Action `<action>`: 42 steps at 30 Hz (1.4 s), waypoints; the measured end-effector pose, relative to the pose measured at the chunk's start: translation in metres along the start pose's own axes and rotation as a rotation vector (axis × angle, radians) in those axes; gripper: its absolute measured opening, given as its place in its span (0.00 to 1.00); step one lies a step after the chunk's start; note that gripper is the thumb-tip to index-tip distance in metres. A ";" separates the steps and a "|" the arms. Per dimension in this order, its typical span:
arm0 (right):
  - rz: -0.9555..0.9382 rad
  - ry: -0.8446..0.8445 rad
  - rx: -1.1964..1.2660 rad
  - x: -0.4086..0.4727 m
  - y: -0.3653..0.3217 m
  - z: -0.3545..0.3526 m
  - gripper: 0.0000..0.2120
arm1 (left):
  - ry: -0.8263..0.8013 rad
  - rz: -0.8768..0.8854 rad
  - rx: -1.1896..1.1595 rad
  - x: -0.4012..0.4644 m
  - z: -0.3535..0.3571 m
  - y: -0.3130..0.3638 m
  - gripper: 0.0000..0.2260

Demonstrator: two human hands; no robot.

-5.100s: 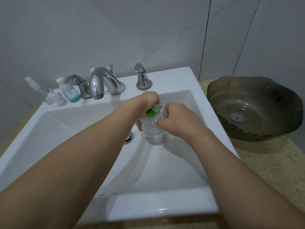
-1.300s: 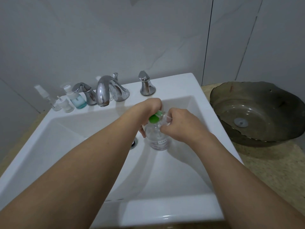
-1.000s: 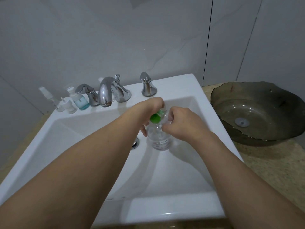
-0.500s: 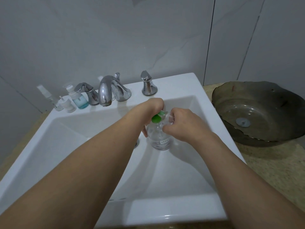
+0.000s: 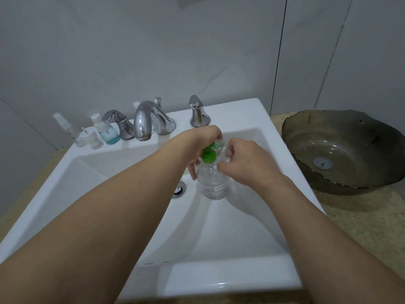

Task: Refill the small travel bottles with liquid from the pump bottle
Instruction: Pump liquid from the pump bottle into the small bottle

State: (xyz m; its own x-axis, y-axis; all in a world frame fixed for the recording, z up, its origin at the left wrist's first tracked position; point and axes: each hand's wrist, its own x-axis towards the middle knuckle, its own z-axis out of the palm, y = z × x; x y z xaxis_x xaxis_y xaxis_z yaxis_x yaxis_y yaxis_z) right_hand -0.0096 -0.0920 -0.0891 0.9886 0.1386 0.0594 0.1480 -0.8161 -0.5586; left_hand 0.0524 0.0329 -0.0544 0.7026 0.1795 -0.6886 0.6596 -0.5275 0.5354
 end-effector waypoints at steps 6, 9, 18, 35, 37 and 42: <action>0.041 -0.062 0.006 -0.001 0.001 0.003 0.12 | 0.050 -0.002 0.025 0.010 0.008 -0.004 0.15; 0.048 -0.088 0.002 -0.001 0.001 0.004 0.11 | 0.084 0.008 0.008 0.014 0.012 -0.005 0.13; -0.002 0.003 -0.019 0.001 0.001 0.001 0.13 | 0.039 -0.006 -0.023 0.006 0.003 -0.002 0.19; 0.032 -0.083 -0.002 0.002 0.004 0.006 0.12 | 0.120 -0.009 -0.017 0.010 0.014 -0.007 0.13; 0.016 -0.062 -0.006 0.002 0.003 0.004 0.12 | 0.119 -0.003 0.001 0.009 0.012 -0.006 0.15; -0.010 0.012 0.001 0.002 0.002 0.001 0.13 | 0.073 0.025 -0.030 0.001 0.002 0.001 0.14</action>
State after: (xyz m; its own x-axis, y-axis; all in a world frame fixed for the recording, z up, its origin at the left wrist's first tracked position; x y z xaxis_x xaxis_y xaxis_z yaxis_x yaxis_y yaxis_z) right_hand -0.0075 -0.0931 -0.0915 0.9874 0.1396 0.0747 0.1574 -0.8143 -0.5587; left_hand 0.0528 0.0309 -0.0560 0.7359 0.2270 -0.6379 0.6483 -0.5079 0.5671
